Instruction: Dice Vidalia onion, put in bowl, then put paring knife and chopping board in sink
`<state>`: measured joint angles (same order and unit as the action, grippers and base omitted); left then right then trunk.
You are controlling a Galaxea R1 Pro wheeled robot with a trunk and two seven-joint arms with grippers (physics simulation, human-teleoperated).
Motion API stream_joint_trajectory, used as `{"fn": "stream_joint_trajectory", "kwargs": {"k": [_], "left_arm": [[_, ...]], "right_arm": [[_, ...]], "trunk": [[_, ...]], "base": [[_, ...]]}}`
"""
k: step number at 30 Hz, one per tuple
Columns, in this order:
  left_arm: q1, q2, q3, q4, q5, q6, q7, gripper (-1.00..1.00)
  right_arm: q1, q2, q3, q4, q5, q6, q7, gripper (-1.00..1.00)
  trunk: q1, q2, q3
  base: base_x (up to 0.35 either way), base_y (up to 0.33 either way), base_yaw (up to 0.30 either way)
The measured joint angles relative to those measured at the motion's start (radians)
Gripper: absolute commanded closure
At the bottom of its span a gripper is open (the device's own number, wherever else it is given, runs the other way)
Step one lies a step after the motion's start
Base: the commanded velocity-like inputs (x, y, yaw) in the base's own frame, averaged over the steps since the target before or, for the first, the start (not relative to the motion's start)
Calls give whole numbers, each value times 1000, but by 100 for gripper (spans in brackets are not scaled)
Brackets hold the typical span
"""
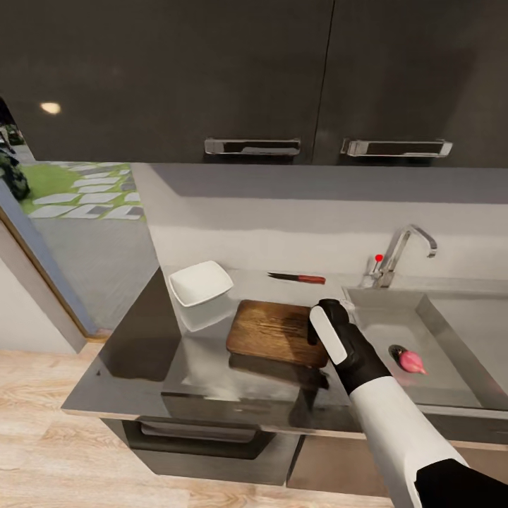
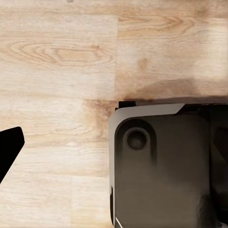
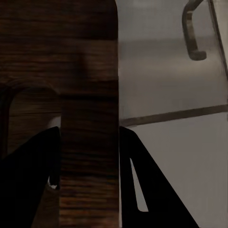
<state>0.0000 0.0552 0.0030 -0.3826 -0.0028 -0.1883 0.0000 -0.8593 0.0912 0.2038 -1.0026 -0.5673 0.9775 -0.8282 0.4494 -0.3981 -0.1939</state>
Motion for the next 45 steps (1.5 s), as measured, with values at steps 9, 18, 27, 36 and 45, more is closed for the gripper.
{"fn": "stream_joint_trajectory", "kwargs": {"k": [9, 18, 27, 36, 45], "left_arm": [[0, 0, 0, 1, 0, 0, 0, -100], [0, 0, 0, 1, 0, 0, 0, -100], [0, 0, 0, 2, 0, 0, 0, -100], [0, 0, 0, 2, 0, 0, 0, -100], [0, 0, 0, 1, 0, 0, 0, -100]], "right_arm": [[0, -47, 6, 10, 6, 2, 133, 100], [0, -51, 20, 23, 8, 4, 175, 100], [0, -52, 92, 76, 7, 2, 190, 100], [0, -68, 96, 89, 11, 1, 205, 100], [0, -94, 96, 123, 10, 1, 266, 100]], "trunk": [[0, 0, 0], [0, 0, 0], [0, 0, 0], [0, 0, 0], [0, 0, 0]], "base": [[1, -1, 0], [0, 0, 0], [0, 0, 0], [0, 0, 0], [29, 0, 0]]}}
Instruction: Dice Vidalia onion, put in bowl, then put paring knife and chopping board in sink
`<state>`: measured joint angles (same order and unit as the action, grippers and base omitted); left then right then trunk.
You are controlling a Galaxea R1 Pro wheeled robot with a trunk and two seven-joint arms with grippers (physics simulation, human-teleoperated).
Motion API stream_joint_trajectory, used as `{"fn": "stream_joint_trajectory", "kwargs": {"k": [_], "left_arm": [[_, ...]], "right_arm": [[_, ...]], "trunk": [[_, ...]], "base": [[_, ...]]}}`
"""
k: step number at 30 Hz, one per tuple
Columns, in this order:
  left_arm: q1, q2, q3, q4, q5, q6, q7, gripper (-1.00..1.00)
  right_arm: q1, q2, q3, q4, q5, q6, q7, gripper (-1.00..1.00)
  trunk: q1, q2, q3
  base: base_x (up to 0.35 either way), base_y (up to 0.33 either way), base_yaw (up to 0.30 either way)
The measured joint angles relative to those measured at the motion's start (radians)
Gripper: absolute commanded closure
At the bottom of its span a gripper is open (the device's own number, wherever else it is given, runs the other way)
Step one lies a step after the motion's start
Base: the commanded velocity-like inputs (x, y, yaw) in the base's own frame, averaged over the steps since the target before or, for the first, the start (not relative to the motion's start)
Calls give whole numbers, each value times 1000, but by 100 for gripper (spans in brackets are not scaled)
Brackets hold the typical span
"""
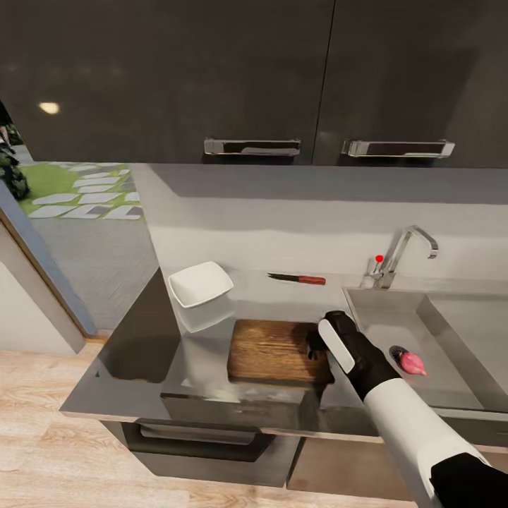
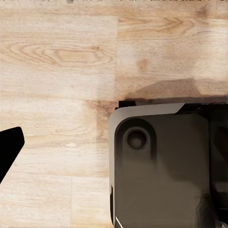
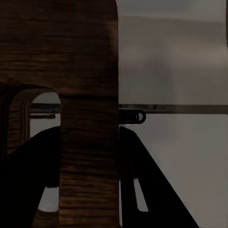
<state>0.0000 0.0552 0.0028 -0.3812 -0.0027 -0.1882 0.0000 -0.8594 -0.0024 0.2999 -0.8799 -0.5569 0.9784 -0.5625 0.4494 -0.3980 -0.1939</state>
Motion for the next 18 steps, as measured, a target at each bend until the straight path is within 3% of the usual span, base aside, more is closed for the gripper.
{"fn": "stream_joint_trajectory", "kwargs": {"k": [16, 17, 18], "left_arm": [[0, 0, 0, 0, 0, 0, 0, -100], [0, 0, 0, 0, 0, 0, 0, -100], [0, 0, 0, 0, 0, 0, 0, -100]], "right_arm": [[0, 0, -2, 13, -9, -9, 5, 100], [-1, 0, -2, 13, -9, -8, 5, -100], [0, 0, -3, 17, -8, -4, 4, -100]], "trunk": [[0, -1, 0], [0, -1, 0], [0, 0, 0]], "base": [[4, 0, 0], [0, 0, 0], [0, 0, 0]]}}
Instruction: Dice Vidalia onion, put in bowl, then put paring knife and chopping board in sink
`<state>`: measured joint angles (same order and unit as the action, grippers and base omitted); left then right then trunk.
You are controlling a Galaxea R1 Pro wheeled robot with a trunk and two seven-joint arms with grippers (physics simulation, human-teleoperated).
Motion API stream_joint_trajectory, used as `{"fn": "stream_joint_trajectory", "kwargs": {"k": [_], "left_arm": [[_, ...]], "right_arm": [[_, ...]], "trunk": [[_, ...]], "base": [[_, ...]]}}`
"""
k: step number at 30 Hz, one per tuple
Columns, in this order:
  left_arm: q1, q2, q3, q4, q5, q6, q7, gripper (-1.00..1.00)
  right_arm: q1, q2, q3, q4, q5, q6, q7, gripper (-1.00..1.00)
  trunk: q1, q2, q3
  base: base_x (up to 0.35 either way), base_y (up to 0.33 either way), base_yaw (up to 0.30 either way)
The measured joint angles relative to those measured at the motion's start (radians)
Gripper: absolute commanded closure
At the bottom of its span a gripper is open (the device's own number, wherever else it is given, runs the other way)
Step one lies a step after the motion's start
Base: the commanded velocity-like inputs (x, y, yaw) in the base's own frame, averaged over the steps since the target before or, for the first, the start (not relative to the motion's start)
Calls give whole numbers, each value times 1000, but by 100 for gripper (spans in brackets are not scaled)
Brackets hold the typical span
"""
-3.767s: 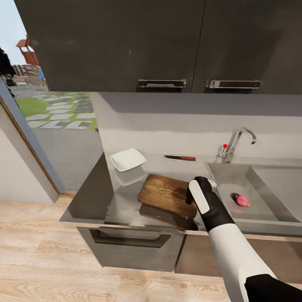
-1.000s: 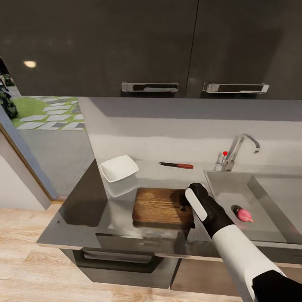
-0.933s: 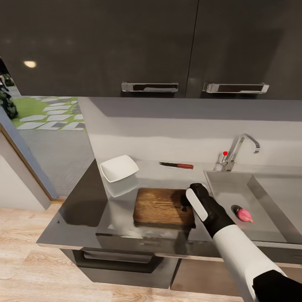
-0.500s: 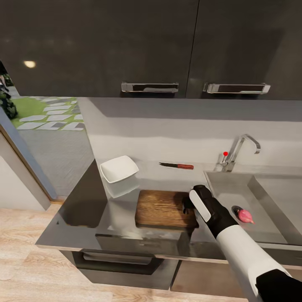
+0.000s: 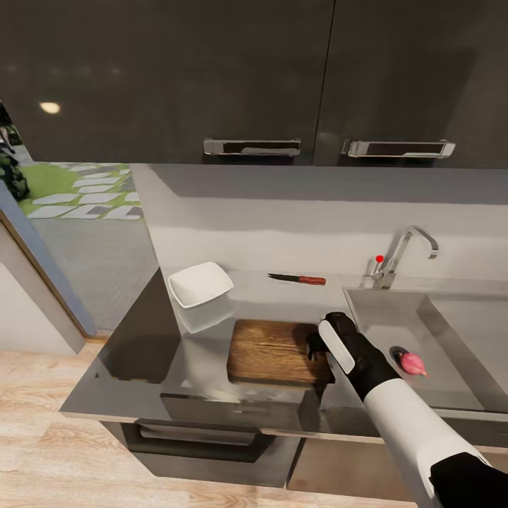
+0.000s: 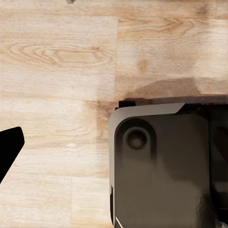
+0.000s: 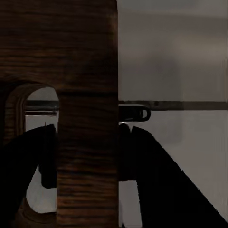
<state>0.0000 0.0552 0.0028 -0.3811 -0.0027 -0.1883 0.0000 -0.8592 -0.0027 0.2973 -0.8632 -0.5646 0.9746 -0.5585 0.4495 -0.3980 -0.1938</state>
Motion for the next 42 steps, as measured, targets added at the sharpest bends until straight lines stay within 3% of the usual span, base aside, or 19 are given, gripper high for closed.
{"fn": "stream_joint_trajectory", "kwargs": {"k": [22, 26, 33, 42], "left_arm": [[0, 0, 0, 0, 0, 0, 0, -100], [0, 0, 0, 0, 0, 0, 0, -100], [0, 0, 0, 0, 0, 0, 0, -100], [0, 0, 1, 0, 0, 0, 0, -100]], "right_arm": [[0, 0, -4, -21, 1, 0, 6, -100], [0, -6, -7, -79, 3, 3, 15, -100], [2, -46, -3, -246, 2, 7, 17, -100], [25, -54, -1, -339, 1, -4, 19, -100]], "trunk": [[0, 0, 0], [0, 0, 0], [0, 0, 0], [0, 0, 0]], "base": [[0, 0, 0], [0, 0, 0], [0, 0, 0], [0, 0, 0]]}}
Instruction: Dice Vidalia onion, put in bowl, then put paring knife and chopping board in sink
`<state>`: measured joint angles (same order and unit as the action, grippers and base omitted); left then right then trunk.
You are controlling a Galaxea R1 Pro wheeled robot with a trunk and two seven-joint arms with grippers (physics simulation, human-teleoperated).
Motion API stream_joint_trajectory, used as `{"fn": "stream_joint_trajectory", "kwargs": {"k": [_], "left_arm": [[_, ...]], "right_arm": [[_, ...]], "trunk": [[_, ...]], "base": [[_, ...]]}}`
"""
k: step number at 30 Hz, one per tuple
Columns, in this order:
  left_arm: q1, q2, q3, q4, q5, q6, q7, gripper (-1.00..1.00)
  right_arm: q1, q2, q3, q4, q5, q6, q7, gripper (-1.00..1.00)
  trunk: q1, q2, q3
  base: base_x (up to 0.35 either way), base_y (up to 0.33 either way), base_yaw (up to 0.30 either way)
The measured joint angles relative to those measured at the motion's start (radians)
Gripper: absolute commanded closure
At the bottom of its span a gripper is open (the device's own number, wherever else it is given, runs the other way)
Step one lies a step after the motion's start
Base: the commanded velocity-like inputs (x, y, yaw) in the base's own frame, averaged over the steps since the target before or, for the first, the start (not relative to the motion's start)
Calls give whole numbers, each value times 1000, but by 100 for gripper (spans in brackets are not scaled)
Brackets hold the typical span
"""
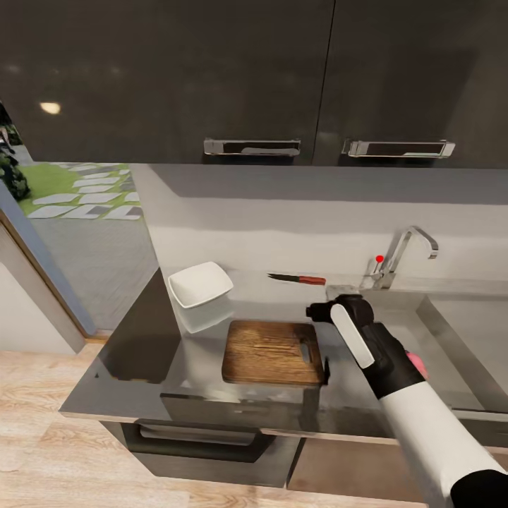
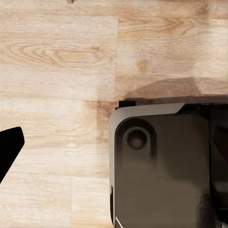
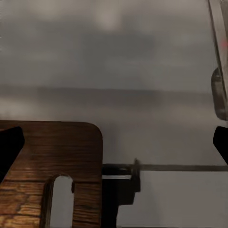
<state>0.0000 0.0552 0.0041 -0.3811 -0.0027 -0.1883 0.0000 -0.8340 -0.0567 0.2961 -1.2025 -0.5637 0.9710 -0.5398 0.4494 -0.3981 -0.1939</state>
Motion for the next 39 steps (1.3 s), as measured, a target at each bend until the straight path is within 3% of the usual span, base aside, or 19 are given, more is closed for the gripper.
{"fn": "stream_joint_trajectory", "kwargs": {"k": [6, 15, 33, 39], "left_arm": [[0, 0, 0, 0, -1, 0, 0, -100], [0, 1, 0, 0, -1, 0, 0, -100], [0, 3, 1, 0, -1, 0, 0, -100], [0, 2, 1, 0, -1, 0, 0, -100]], "right_arm": [[69, -2, 0, -68, 3, -49, 2, -100], [222, -29, 0, -114, 9, -250, 3, -100], [387, -45, 6, -117, 12, -456, 5, -100], [434, -74, 53, -118, 35, -548, 4, -100]], "trunk": [[0, 0, 0], [0, 0, 0], [0, 0, 0], [0, 0, 0]], "base": [[0, 0, 0], [0, 0, 0], [0, 0, 0], [0, 0, 0]]}}
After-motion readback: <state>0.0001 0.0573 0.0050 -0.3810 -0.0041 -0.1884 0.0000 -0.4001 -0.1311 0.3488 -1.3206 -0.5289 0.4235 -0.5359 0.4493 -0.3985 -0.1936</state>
